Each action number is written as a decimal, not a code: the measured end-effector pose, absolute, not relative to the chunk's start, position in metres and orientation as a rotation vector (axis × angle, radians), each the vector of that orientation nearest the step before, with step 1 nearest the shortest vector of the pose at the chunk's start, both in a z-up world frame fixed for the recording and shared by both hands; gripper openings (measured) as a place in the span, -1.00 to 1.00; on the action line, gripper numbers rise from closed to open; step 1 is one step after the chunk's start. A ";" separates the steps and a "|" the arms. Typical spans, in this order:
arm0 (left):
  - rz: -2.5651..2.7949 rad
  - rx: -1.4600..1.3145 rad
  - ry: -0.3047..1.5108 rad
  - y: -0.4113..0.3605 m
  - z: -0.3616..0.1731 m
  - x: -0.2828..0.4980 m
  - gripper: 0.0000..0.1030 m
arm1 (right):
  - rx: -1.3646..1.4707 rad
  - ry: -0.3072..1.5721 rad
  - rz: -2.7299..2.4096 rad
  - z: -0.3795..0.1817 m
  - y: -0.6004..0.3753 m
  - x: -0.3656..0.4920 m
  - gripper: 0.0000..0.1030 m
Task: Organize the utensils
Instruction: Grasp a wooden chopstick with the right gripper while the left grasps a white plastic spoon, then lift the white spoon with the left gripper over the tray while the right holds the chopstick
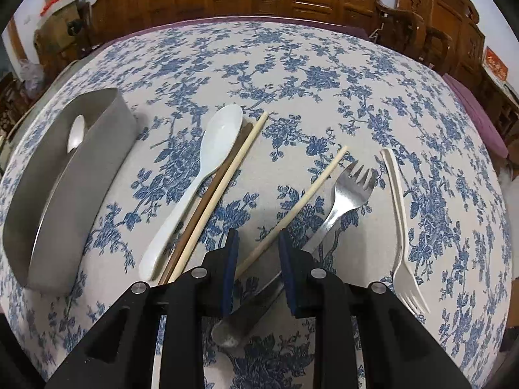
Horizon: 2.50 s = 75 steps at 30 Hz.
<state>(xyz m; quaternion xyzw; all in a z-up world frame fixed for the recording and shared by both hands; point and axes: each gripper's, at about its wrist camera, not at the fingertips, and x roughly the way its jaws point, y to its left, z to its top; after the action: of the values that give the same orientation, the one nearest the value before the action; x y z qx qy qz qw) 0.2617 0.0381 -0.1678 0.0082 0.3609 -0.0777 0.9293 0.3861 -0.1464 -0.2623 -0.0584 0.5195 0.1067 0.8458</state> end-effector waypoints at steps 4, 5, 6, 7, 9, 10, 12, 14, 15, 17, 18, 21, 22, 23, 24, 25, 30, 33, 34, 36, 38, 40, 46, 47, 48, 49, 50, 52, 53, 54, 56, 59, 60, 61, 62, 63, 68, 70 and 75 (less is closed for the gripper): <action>-0.161 0.029 0.740 0.029 -0.168 0.258 0.35 | -0.076 1.115 0.160 -0.261 -0.146 0.389 -0.74; -0.161 0.032 0.743 0.027 -0.170 0.256 0.35 | -0.049 1.126 0.157 -0.261 -0.147 0.391 -0.81; -0.159 0.034 0.748 0.025 -0.171 0.255 0.35 | -0.037 1.131 0.159 -0.261 -0.147 0.391 -0.82; -0.162 0.034 0.754 0.023 -0.173 0.253 0.35 | -0.033 1.132 0.158 -0.261 -0.147 0.391 -0.85; -0.167 0.040 0.760 0.018 -0.174 0.249 0.35 | 0.017 1.141 0.171 -0.261 -0.150 0.390 -0.89; -0.168 0.048 0.762 0.015 -0.174 0.248 0.35 | 0.030 1.139 0.177 -0.259 -0.151 0.388 -0.89; -0.178 0.049 0.765 0.010 -0.174 0.246 0.35 | 0.052 1.119 0.194 -0.252 -0.154 0.382 -0.89; -0.195 0.037 0.776 0.005 -0.173 0.247 0.35 | 0.076 1.099 0.219 -0.243 -0.158 0.376 -0.89; -0.201 0.036 0.781 0.002 -0.173 0.248 0.35 | 0.081 1.083 0.231 -0.236 -0.161 0.371 -0.89; -0.211 0.042 0.789 -0.005 -0.173 0.250 0.35 | 0.082 1.054 0.254 -0.224 -0.167 0.362 -0.89; -0.216 0.045 0.792 -0.009 -0.172 0.250 0.35 | 0.083 1.045 0.262 -0.221 -0.169 0.358 -0.89; -0.230 0.042 0.811 -0.019 -0.174 0.256 0.35 | 0.068 1.010 0.291 -0.205 -0.179 0.341 -0.89; -0.235 0.042 0.818 -0.024 -0.174 0.258 0.35 | 0.063 0.999 0.297 -0.200 -0.184 0.335 -0.89; -0.237 0.049 0.823 -0.028 -0.175 0.261 0.32 | 0.062 0.991 0.301 -0.197 -0.188 0.330 -0.89; -0.239 0.055 0.827 -0.032 -0.176 0.263 0.28 | 0.064 0.983 0.305 -0.192 -0.194 0.324 -0.89; -0.241 0.067 0.832 -0.037 -0.176 0.266 0.26 | 0.067 0.978 0.309 -0.190 -0.199 0.321 -0.89; -0.251 0.115 0.846 -0.057 -0.179 0.279 0.12 | 0.072 0.952 0.327 -0.180 -0.225 0.301 -0.89; -0.256 0.129 0.869 -0.065 -0.183 0.291 0.02 | 0.077 0.944 0.334 -0.179 -0.236 0.293 -0.89; -0.261 0.132 0.879 -0.069 -0.185 0.297 0.00 | 0.071 0.941 0.337 -0.179 -0.239 0.290 -0.89; -0.267 0.138 0.897 -0.073 -0.189 0.305 -0.06 | 0.059 0.938 0.340 -0.180 -0.244 0.286 -0.89; -0.265 0.145 0.927 -0.077 -0.195 0.317 -0.16 | 0.058 0.932 0.342 -0.181 -0.248 0.283 -0.89; -0.268 0.147 0.946 -0.079 -0.200 0.327 -0.19 | 0.059 0.922 0.345 -0.182 -0.252 0.280 -0.89; -0.258 0.156 0.999 -0.085 -0.211 0.353 -0.32 | 0.059 0.915 0.354 -0.182 -0.258 0.279 -0.88; -0.258 0.154 1.011 -0.085 -0.214 0.358 -0.40 | 0.059 0.916 0.352 -0.183 -0.259 0.279 -0.89; -0.255 0.155 1.027 -0.085 -0.217 0.363 -0.44 | 0.058 0.916 0.351 -0.183 -0.260 0.279 -0.89; -0.250 0.156 1.039 -0.086 -0.220 0.368 -0.45 | 0.057 0.917 0.350 -0.183 -0.260 0.279 -0.88; -0.243 0.156 1.055 -0.085 -0.224 0.373 -0.45 | 0.059 0.917 0.348 -0.183 -0.261 0.279 -0.88; -0.229 0.162 1.090 -0.085 -0.234 0.384 -0.47 | 0.063 0.915 0.348 -0.183 -0.262 0.279 -0.88; -0.221 0.165 1.105 -0.084 -0.238 0.387 -0.52 | 0.066 0.913 0.347 -0.182 -0.263 0.279 -0.88; -0.216 0.168 1.120 -0.084 -0.242 0.390 -0.56 | 0.067 0.911 0.349 -0.181 -0.263 0.279 -0.88; -0.208 0.179 1.133 -0.086 -0.248 0.394 -0.56 | 0.066 0.908 0.350 -0.180 -0.263 0.279 -0.88; -0.190 0.196 1.147 -0.088 -0.255 0.397 -0.56 | 0.073 0.909 0.351 -0.180 -0.263 0.280 -0.88; -0.187 0.199 1.152 -0.088 -0.256 0.398 -0.56 | 0.070 0.909 0.352 -0.180 -0.262 0.279 -0.88; -0.179 0.206 1.155 -0.089 -0.258 0.399 -0.56 | 0.068 0.908 0.353 -0.180 -0.262 0.279 -0.88; -0.175 0.211 1.156 -0.090 -0.259 0.399 -0.56 | 0.070 0.909 0.354 -0.180 -0.262 0.280 -0.88; -0.168 0.216 1.159 -0.090 -0.260 0.399 -0.56 | 0.071 0.909 0.355 -0.180 -0.263 0.280 -0.88; -0.163 0.217 1.167 -0.091 -0.263 0.405 -0.61 | 0.078 0.906 0.355 -0.179 -0.264 0.280 -0.88; -0.165 0.213 1.173 -0.092 -0.262 0.407 -0.62 | 0.079 0.905 0.355 -0.179 -0.264 0.279 -0.88; -0.189 0.204 1.183 -0.093 -0.262 0.411 -0.86 | 0.078 0.907 0.357 -0.179 -0.264 0.280 -0.88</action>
<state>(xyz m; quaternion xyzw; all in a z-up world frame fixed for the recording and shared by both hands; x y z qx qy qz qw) 0.4113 -0.0933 -0.2620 0.0957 0.5559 -0.0888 0.8209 0.2795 -0.2645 -0.1795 0.0376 0.4356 0.1716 0.8829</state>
